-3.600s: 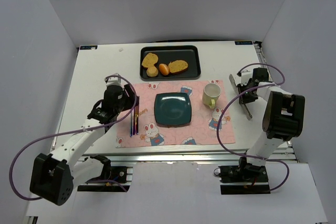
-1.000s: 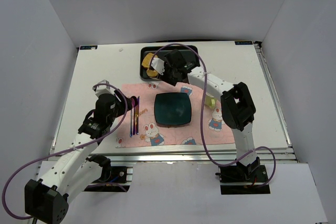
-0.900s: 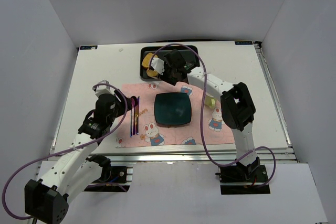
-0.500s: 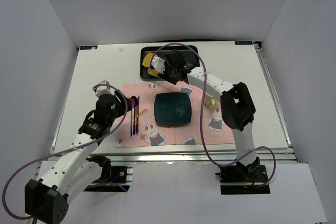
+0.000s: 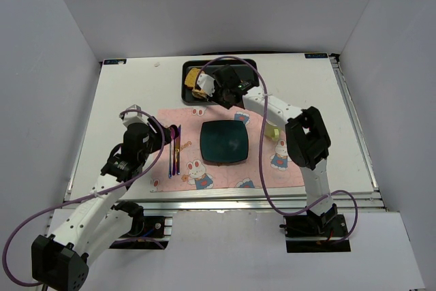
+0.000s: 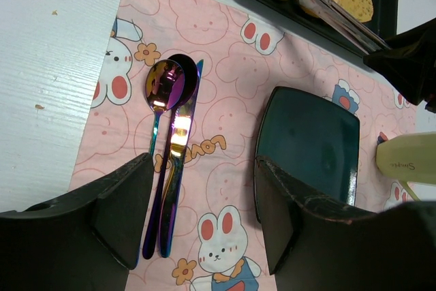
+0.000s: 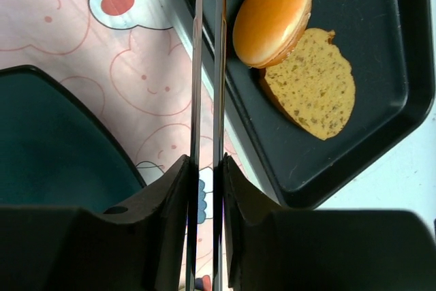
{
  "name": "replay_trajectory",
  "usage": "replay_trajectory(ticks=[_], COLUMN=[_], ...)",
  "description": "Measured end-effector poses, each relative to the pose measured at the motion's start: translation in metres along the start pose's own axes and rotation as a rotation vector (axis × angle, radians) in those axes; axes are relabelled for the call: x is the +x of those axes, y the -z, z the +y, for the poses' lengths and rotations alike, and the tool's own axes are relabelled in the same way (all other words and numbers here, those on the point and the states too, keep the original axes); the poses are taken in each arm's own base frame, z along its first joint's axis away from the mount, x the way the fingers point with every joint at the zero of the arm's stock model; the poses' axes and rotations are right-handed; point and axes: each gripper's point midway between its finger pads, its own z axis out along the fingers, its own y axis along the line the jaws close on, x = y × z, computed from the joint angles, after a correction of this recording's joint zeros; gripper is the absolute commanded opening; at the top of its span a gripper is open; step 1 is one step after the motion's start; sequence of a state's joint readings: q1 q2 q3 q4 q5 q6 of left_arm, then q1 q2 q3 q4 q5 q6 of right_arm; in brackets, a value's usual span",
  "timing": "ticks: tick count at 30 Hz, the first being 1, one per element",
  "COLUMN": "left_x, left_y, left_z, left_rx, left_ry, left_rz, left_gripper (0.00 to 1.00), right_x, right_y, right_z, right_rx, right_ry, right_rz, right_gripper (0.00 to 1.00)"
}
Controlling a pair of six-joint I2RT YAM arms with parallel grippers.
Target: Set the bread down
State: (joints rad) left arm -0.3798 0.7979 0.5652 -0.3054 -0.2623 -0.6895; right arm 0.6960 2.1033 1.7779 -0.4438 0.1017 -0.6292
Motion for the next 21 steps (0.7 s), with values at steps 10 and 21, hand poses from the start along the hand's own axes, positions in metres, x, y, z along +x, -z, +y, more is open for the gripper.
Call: replay_trajectory(ticks=[10,21], left_x=[0.000,0.002], left_y=[0.000,-0.003], left_z=[0.000,0.000], left_rx=[-0.001,-0.004], left_ry=[-0.001,-0.003], left_rz=[0.001,0.006], left_gripper=[0.71,0.71], right_x=[-0.009,-0.025], right_y=[0.013,0.058], right_z=[0.007,0.003], right_rx=[-0.054,-0.060], right_ry=[-0.066,-0.101], right_rz=[-0.044,-0.154], right_gripper=[0.00,0.00])
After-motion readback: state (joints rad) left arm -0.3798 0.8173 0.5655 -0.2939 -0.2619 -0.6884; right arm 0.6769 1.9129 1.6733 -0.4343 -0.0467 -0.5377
